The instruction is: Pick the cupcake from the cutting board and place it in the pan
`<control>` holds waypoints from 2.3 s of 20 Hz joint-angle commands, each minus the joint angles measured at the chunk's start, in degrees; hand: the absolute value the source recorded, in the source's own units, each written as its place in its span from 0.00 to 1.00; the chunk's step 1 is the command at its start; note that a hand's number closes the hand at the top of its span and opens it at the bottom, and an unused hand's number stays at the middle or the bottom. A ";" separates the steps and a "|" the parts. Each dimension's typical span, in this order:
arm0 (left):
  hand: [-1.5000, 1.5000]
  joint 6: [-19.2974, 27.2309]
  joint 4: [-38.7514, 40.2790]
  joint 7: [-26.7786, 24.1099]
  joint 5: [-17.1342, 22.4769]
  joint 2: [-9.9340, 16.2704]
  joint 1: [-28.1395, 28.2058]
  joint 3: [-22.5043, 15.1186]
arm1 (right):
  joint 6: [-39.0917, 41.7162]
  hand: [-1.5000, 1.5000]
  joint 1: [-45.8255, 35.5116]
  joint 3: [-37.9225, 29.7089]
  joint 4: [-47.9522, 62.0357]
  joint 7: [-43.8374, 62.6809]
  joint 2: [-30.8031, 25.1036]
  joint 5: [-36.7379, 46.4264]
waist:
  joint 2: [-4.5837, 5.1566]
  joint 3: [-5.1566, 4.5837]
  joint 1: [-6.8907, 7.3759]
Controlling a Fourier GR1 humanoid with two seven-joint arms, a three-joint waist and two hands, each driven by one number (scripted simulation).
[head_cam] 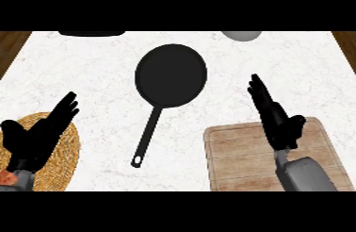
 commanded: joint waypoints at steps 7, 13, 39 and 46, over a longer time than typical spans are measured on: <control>0.50 7.92 -1.63 -2.06 1.06 -4.83 -3.71 6.79 | 0.40 1.00 6.40 -14.22 -2.82 12.86 -23.66 2.50 | -1.45 -1.26 -5.73; 0.50 10.15 -3.61 -1.22 1.05 -6.53 -1.69 6.93 | -2.90 0.00 23.70 -18.81 -22.99 15.35 -32.30 7.10 | -2.33 -1.04 -7.14; 0.50 7.06 -1.54 0.59 -2.04 -10.29 -8.85 3.20 | 33.15 0.00 27.25 -16.76 -37.12 47.70 -60.48 -4.22 | -0.17 -0.86 1.48; 0.50 7.08 -0.04 1.77 -2.77 -10.56 -11.28 6.19 | 37.92 0.00 17.20 -8.01 -41.28 58.30 -55.99 -4.02 | -0.72 -0.78 -0.32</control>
